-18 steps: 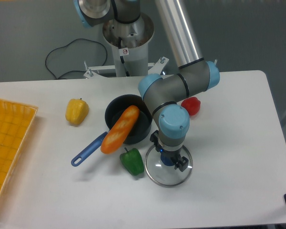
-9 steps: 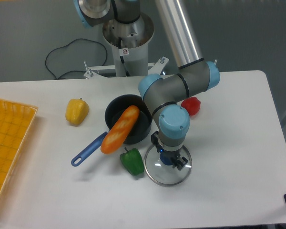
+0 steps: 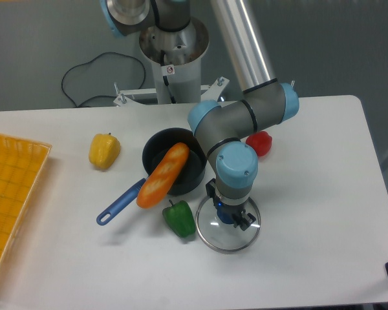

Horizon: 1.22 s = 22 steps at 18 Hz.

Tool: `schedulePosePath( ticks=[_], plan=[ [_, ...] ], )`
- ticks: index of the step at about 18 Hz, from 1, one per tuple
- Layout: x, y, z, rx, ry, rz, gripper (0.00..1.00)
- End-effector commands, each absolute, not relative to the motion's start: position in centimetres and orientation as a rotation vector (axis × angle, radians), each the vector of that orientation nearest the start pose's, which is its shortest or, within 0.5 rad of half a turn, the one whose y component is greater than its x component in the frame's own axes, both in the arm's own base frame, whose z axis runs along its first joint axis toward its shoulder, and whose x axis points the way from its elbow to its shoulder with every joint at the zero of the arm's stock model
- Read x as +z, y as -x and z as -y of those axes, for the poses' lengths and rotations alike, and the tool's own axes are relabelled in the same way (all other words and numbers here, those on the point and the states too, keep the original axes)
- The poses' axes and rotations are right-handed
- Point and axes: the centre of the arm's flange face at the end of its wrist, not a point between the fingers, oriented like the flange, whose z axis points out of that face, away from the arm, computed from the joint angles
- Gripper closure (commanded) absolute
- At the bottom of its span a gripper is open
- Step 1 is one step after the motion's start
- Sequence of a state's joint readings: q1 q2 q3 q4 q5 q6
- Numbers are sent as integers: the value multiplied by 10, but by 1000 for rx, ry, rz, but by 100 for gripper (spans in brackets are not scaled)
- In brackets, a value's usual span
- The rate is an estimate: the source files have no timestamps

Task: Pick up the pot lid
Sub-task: 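Lift the glass lid by its knob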

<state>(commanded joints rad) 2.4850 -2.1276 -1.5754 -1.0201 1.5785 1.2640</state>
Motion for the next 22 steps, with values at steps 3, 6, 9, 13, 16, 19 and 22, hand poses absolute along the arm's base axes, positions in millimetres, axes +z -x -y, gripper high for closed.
schedulePosePath(
  ticks=[3,6,9,13,16,19,22],
  plan=[
    [219,441,-506,2,3100,-548,44],
    [227,445,-504,13,3093,-544,44],
    [235,449,-501,15,3075,-527,44],
    [244,450,-499,16,3051,-511,44],
    [251,449,-498,22,3049,-513,44],
    [260,449,-498,1,3055,-516,44],
    [271,449,-497,-32,3067,-518,44]
  ],
)
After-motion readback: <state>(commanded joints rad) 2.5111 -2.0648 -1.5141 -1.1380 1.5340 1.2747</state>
